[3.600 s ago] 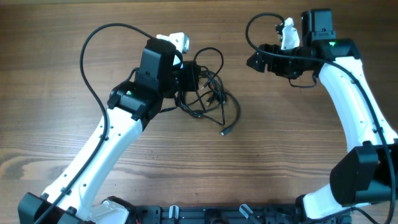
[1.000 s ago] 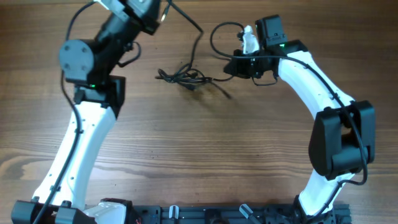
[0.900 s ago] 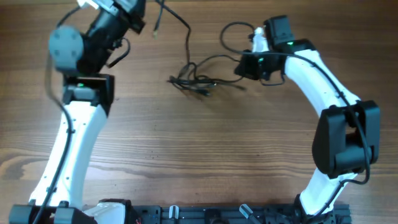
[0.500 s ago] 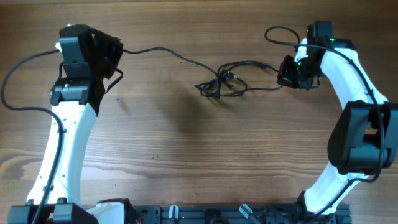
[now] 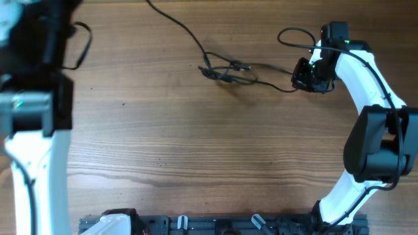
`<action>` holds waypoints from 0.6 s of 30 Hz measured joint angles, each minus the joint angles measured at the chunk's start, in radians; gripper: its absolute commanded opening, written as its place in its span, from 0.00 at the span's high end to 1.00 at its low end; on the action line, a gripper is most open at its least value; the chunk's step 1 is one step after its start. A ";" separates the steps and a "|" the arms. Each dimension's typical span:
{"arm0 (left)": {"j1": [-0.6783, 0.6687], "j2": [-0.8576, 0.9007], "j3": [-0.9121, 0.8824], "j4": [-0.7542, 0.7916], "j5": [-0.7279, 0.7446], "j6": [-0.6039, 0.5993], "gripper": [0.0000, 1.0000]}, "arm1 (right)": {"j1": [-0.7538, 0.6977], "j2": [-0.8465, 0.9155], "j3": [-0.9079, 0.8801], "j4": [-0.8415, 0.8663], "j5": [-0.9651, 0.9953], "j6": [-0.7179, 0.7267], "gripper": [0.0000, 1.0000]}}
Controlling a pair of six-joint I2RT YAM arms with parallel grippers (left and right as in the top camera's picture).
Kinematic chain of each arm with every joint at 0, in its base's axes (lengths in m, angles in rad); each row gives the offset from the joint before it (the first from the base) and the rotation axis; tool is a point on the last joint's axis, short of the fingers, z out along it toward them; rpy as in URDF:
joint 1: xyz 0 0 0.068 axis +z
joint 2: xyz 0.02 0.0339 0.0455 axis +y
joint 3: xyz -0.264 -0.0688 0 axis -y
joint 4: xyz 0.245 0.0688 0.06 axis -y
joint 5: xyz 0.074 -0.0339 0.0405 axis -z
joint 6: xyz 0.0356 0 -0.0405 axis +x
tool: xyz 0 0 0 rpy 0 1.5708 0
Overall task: Untangle cables
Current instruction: 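Pull the left gripper up and away, stretching a cable out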
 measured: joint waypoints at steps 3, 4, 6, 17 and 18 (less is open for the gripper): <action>0.000 -0.018 0.117 -0.017 0.021 0.000 0.96 | 0.000 0.034 0.000 0.002 -0.016 -0.004 0.96; 0.000 -0.024 0.133 -0.036 0.029 -0.003 0.96 | 0.000 0.043 0.000 0.002 -0.019 -0.009 0.96; 0.000 -0.036 0.155 -0.123 0.062 -0.013 0.96 | 0.002 0.055 0.000 0.002 -0.027 -0.032 0.96; -0.047 0.251 0.154 -0.831 0.146 0.005 0.96 | 0.055 -0.041 0.000 0.003 -0.182 -0.229 0.45; -0.060 0.291 0.154 -0.833 0.148 0.012 0.96 | 0.080 -0.095 0.000 0.023 -0.179 -0.230 0.29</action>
